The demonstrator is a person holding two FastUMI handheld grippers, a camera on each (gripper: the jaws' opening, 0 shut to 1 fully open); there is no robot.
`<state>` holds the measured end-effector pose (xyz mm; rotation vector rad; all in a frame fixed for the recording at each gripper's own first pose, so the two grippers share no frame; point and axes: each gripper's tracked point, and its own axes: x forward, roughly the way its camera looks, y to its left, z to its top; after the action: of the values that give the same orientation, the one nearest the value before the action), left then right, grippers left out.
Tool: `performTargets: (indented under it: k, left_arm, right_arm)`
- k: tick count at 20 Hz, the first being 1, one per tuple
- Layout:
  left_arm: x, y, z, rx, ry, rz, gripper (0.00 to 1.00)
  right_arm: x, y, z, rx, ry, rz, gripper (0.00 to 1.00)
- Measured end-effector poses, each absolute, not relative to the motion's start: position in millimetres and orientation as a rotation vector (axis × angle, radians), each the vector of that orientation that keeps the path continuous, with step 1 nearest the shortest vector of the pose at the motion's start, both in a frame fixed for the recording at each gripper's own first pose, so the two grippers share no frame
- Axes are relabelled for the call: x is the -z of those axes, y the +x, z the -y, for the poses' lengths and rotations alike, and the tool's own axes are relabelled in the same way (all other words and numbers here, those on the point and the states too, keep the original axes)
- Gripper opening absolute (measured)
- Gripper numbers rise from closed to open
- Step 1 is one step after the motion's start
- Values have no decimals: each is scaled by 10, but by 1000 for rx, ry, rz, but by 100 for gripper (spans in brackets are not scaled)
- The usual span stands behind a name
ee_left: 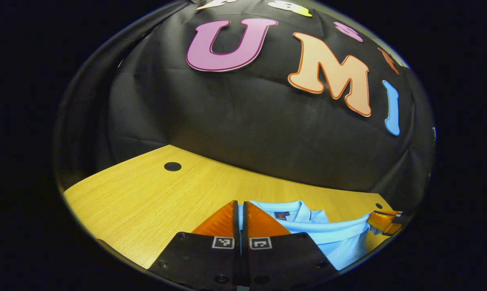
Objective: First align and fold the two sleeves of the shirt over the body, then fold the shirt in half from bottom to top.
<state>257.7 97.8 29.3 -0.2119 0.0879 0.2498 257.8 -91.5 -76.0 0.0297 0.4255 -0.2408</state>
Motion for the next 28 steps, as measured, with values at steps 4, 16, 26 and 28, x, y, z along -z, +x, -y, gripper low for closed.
performTargets:
  k: [4,16,26,28]
  left_arm:
    - [-258,2630,-1044,-281,-195,-86,0]
    - [-693,2331,-1005,-324,-132,-41,95]
    - [-767,2179,-773,-283,-150,-70,95]
    - [-832,2125,-705,-268,-148,-67,95]
  right_arm:
    - [828,2655,929,250,108,-428,11]
    - [628,2266,724,190,35,-387,98]
    - [212,1834,578,170,51,-318,98]
    - [118,1719,547,164,42,-297,98]
